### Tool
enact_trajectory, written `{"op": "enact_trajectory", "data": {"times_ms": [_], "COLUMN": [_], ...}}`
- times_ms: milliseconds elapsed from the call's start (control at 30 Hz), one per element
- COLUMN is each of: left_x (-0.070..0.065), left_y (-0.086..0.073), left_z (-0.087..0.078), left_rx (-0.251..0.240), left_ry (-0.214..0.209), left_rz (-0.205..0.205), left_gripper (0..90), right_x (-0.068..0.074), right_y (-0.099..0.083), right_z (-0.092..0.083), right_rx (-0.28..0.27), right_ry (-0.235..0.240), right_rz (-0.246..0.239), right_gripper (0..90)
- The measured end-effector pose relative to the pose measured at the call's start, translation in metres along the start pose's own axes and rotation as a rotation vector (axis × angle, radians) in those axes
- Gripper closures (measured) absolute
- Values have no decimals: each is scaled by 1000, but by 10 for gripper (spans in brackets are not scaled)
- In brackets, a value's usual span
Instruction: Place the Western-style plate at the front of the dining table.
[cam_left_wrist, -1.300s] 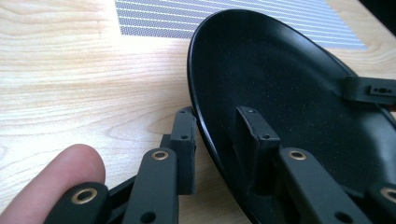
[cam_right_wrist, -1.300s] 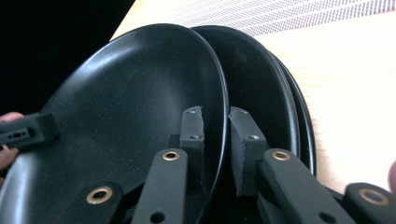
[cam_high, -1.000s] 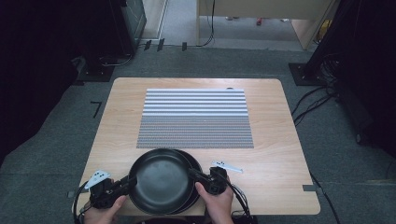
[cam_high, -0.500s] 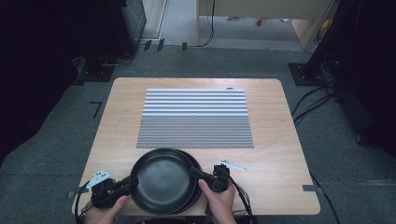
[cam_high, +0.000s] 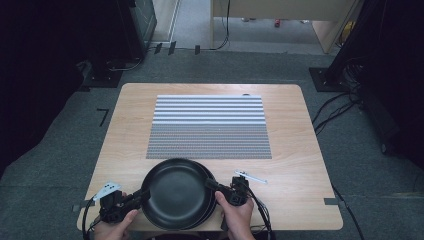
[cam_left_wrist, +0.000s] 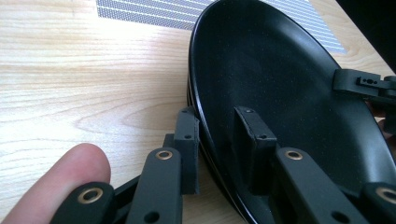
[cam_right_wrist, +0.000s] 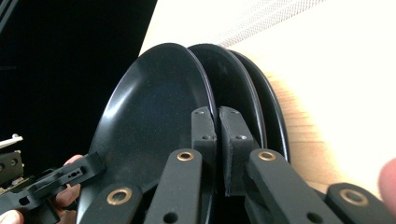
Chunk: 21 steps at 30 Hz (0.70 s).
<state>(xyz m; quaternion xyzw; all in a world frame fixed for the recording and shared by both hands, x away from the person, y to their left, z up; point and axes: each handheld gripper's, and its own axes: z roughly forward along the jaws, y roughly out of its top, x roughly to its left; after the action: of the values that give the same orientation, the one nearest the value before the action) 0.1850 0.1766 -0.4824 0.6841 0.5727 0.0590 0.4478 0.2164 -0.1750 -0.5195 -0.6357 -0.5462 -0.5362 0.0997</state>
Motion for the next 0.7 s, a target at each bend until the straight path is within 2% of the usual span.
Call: {"op": "enact_trajectory", "data": {"times_ms": [233,567,700], "left_x": [-2,-8,-8], "left_y": [5,21,28], "left_z": [0,7,11], "left_rx": [-12,-19,-15], "left_ry": [-20,-29,-37], "left_rz": [-24,-28,-32], "left_gripper": [743,753,755], "right_x": [2,3,5], "right_y": [5,18,27], "right_z": [-5,-10,-11], "right_rx": [-6,-14,-18], "right_ry": [12,3,-3], "right_rz": [-8,-7,-21], "right_gripper": [860,860,860]}}
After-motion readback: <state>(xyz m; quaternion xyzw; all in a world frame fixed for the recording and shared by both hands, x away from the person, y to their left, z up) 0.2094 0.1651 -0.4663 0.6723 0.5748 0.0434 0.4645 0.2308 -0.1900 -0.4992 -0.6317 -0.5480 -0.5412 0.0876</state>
